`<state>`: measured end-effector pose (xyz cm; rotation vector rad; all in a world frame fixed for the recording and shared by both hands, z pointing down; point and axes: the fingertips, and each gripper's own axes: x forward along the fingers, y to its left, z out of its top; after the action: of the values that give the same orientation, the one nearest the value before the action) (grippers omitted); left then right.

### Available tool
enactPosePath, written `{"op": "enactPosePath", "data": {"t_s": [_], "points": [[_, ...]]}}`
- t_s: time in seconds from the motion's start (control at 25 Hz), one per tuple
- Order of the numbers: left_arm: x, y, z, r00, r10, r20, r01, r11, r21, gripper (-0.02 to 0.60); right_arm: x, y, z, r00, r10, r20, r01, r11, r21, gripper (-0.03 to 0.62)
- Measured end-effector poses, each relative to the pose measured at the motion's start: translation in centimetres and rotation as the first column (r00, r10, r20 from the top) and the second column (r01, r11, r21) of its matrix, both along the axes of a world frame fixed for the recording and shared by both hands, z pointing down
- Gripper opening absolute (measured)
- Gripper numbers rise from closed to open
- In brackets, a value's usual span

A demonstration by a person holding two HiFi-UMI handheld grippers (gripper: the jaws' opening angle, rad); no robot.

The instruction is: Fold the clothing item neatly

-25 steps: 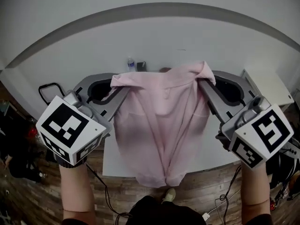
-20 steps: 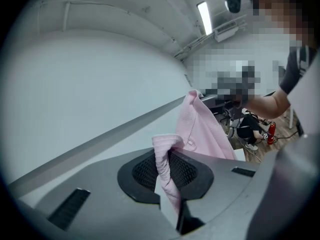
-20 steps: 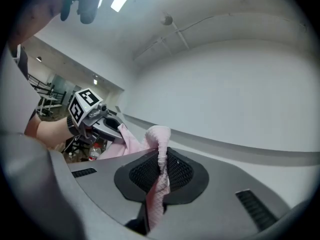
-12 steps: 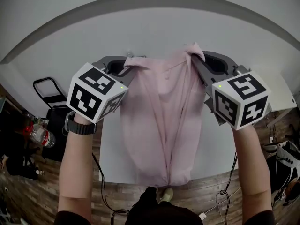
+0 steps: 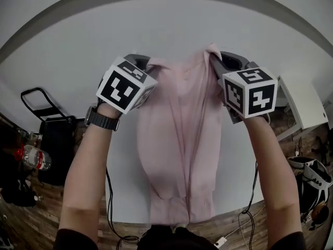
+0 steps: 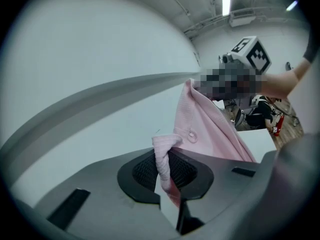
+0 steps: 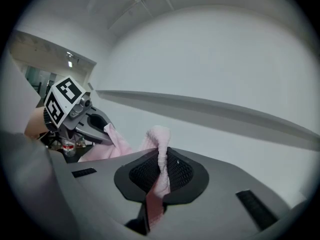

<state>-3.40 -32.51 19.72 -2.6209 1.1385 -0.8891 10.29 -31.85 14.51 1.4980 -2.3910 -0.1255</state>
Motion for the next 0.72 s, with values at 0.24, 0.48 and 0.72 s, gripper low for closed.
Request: {"op": "enactPosePath", "data": {"t_s": [0.24, 0.48, 0.72], "points": [[-1.6, -7.5, 6.5, 0.999, -0.007, 0.052, 0.01, 0.998, -0.06, 0.032, -1.3, -7.6, 6.7, 0.998, 0.065, -0.012, -0.066, 0.996, -0.052, 0.029], [-2.0, -12.6, 15.8, 0.996, -0.008, 0.086, 0.018, 0.992, -0.122, 0.032, -0.8, -12.9, 16.8, 0.995, 0.097, -0.015, -0.098, 0.989, -0.113, 0.029], [-2.1, -15.9, 24.0, 0.998, -0.049, 0.05, 0.058, 0.983, -0.176, 0.032, 0.3, -15.9, 26.5, 0.991, 0.13, -0.037, -0.135, 0.974, -0.182, 0.029]]}}
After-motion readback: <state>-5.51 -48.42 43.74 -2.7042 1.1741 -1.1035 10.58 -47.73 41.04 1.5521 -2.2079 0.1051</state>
